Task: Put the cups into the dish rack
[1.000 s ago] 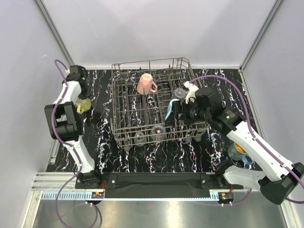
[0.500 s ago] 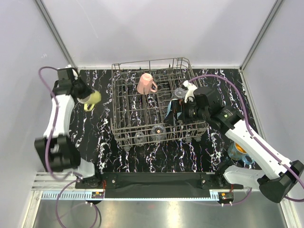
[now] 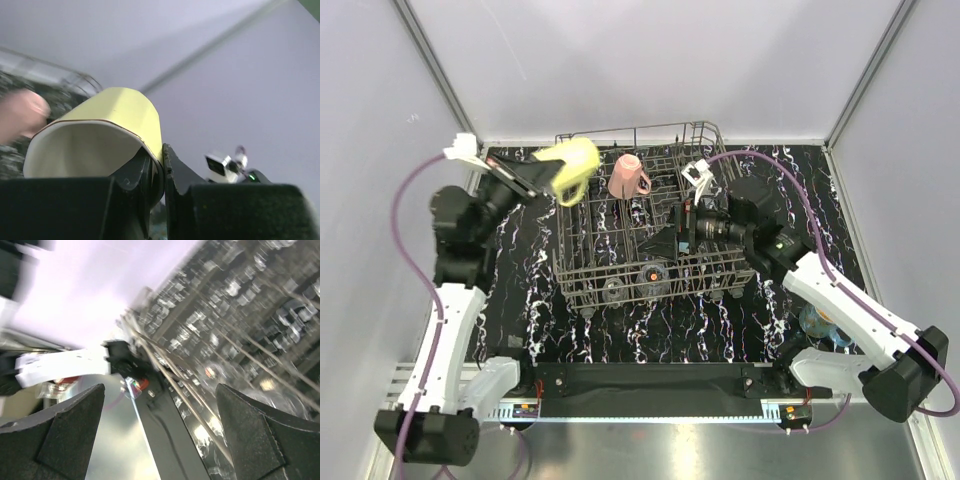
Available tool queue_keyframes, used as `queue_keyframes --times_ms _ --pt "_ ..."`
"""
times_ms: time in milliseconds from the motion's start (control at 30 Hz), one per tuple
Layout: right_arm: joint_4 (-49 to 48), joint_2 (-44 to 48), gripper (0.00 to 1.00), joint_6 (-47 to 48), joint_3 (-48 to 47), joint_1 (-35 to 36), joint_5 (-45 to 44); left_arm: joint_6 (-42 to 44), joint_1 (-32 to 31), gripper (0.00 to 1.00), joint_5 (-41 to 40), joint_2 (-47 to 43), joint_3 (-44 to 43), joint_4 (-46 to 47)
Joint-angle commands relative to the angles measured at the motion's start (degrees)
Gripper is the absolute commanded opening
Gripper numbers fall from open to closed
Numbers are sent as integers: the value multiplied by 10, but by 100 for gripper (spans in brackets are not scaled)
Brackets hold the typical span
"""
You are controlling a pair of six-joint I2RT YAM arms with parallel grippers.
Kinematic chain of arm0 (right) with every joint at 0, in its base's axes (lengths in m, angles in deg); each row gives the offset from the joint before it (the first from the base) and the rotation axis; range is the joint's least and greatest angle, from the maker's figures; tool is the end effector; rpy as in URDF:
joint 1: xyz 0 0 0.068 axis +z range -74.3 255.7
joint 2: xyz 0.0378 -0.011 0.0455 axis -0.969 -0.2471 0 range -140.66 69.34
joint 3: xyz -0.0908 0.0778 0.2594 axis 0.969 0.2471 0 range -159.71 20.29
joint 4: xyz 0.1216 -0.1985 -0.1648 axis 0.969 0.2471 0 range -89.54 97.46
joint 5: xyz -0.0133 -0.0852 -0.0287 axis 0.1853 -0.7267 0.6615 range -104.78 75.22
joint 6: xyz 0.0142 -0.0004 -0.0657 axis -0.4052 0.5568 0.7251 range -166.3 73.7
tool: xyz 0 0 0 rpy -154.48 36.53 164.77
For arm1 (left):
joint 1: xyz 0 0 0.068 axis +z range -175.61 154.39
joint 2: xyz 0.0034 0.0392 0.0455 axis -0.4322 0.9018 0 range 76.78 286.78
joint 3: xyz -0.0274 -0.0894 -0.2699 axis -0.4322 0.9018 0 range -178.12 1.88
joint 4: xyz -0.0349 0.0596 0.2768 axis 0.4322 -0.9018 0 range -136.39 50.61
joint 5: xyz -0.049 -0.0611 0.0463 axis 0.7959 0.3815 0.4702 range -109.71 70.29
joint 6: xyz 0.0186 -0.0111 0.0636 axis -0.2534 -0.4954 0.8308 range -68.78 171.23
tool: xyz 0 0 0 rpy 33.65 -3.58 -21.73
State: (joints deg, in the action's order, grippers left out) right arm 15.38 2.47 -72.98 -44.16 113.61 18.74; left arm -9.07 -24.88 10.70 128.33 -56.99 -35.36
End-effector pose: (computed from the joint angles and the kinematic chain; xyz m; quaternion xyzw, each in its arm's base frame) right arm 0.2160 0.2058 0.3815 -0.2456 0.7509 0.4994 0.3554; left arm 0.2263 -0.0242 0.4483 -0.1357 0.6299 -0.5151 0.5653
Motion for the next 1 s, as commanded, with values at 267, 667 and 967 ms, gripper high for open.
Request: queue_keyframes --times_ms 267,667,967 --pt "-314 37 100 -75 88 16 1 -279 -182 0 -119 -41 87 362" --pt "-428 -5 100 -192 76 19 -4 -343 -255 0 -156 -24 126 404" --pt "-437 -41 83 -214 39 23 6 -344 -297 0 -168 -8 138 397"
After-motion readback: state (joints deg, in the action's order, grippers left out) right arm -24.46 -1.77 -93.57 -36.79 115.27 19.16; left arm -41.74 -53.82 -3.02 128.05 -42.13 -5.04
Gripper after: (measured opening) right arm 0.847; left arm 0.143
